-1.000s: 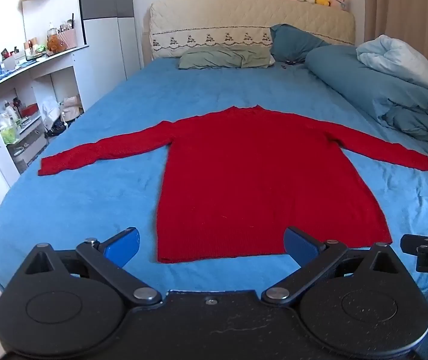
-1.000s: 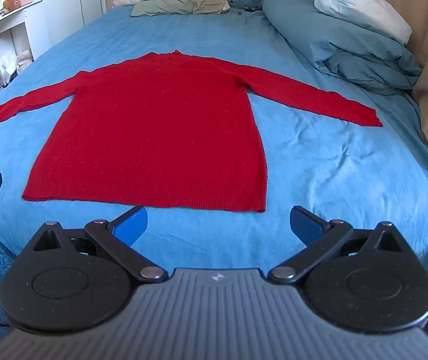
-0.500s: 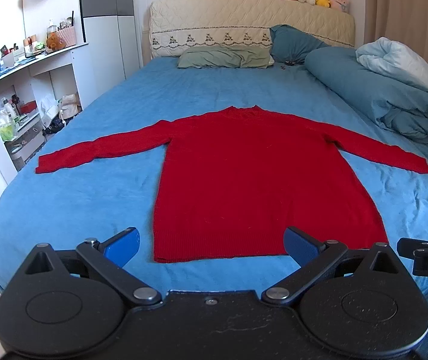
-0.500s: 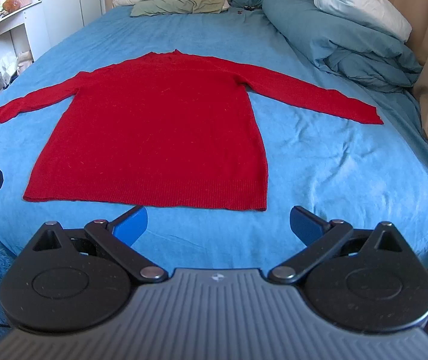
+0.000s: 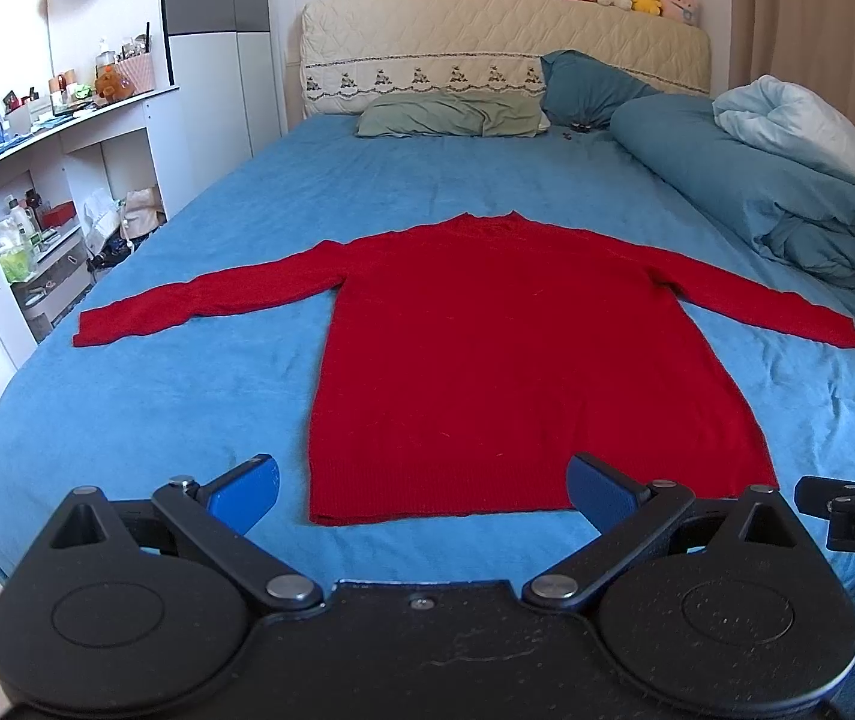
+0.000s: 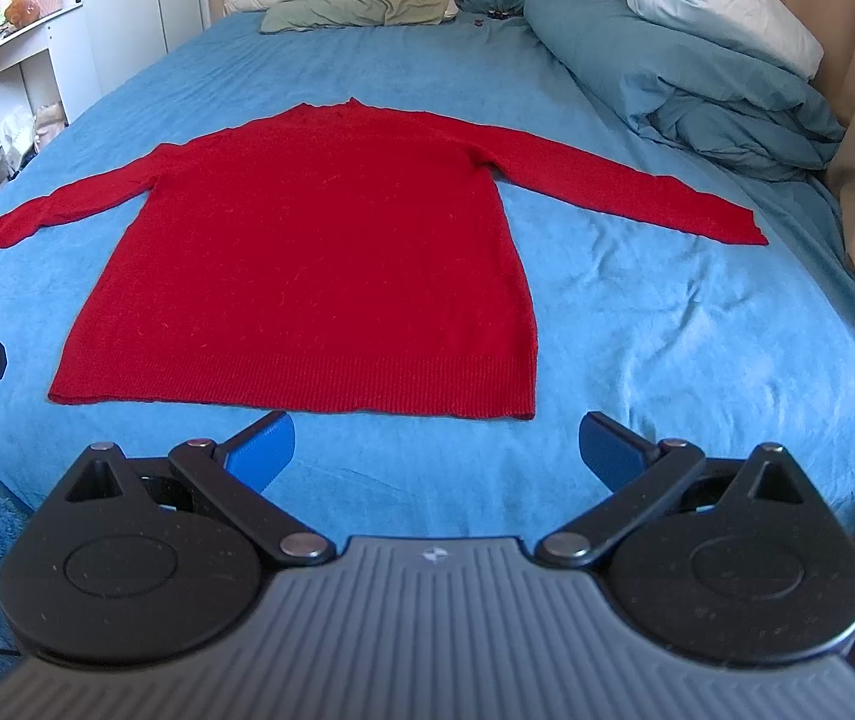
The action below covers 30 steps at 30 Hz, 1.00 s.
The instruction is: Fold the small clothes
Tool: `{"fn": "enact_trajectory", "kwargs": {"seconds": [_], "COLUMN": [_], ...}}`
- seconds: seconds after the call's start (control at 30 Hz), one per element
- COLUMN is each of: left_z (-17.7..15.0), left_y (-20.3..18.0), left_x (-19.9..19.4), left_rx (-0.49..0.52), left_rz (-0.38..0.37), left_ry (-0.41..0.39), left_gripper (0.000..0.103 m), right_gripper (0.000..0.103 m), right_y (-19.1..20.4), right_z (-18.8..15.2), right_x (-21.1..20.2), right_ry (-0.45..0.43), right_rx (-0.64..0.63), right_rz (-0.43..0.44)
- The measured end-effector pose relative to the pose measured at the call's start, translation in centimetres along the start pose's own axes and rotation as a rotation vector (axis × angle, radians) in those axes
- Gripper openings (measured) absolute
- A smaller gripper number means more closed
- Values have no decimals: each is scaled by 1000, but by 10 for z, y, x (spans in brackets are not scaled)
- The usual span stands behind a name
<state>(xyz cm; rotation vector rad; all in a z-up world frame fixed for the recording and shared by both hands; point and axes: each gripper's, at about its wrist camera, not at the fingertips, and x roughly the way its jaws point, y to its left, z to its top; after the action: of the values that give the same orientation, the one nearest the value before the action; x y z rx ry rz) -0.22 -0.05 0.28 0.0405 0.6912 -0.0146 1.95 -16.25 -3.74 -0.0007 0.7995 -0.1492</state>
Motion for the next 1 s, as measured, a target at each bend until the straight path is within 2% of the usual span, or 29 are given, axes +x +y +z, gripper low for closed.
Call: {"fn": "enact_trajectory", "kwargs": {"seconds": [1.0], "left_z": [-1], "left_y": [3], "left_x": [2], "left_rx": [-16], "left_rz": [-2], "left_ry": [5], "left_gripper": [103], "right_gripper": [103], "right_y": [3], "right_z": [1], "right_x": [-1], "right_ry": [3], "right_rx": [5], "right_rz": [5]}}
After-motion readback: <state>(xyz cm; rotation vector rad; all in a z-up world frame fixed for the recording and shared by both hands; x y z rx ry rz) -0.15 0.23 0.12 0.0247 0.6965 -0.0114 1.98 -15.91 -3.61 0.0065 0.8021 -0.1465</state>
